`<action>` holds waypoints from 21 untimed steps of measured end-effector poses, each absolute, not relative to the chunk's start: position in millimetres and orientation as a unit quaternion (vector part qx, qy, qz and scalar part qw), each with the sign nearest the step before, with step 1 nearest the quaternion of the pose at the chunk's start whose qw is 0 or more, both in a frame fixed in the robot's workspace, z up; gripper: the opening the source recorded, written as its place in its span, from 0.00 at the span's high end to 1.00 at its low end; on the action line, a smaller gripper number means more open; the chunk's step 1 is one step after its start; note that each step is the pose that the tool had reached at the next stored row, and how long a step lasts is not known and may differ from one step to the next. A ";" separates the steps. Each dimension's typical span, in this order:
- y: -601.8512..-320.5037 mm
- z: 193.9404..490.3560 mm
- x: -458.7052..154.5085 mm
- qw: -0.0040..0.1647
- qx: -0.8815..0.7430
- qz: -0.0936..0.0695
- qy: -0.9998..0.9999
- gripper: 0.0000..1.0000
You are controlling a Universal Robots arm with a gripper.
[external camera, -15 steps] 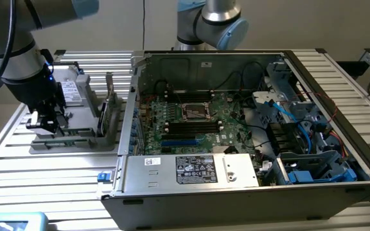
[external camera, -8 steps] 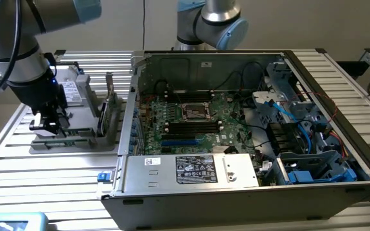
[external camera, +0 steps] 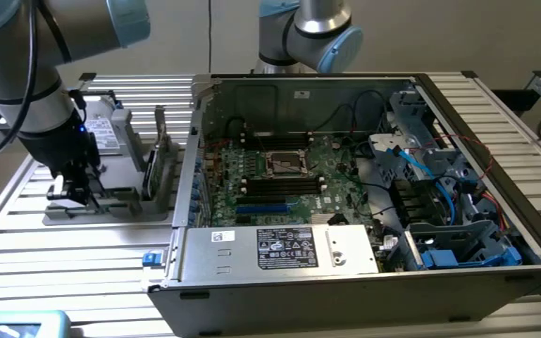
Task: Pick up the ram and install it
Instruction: 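Pick up the ram and move it above insertion slot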
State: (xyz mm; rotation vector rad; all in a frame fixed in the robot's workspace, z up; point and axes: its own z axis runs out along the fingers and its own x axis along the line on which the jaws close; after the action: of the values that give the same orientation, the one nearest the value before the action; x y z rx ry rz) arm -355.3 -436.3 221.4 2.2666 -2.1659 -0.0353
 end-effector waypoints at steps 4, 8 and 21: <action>-436.3 214.4 -355.4 0.003 0.723 -0.011 -0.691 0.58; -436.3 208.5 -355.4 0.004 0.723 -0.013 -0.691 0.58; -436.0 196.9 -355.3 0.007 0.723 -0.014 -0.690 0.73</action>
State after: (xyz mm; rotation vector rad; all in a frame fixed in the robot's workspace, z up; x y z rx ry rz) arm -355.3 -436.0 196.9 2.2626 -2.1602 -0.0444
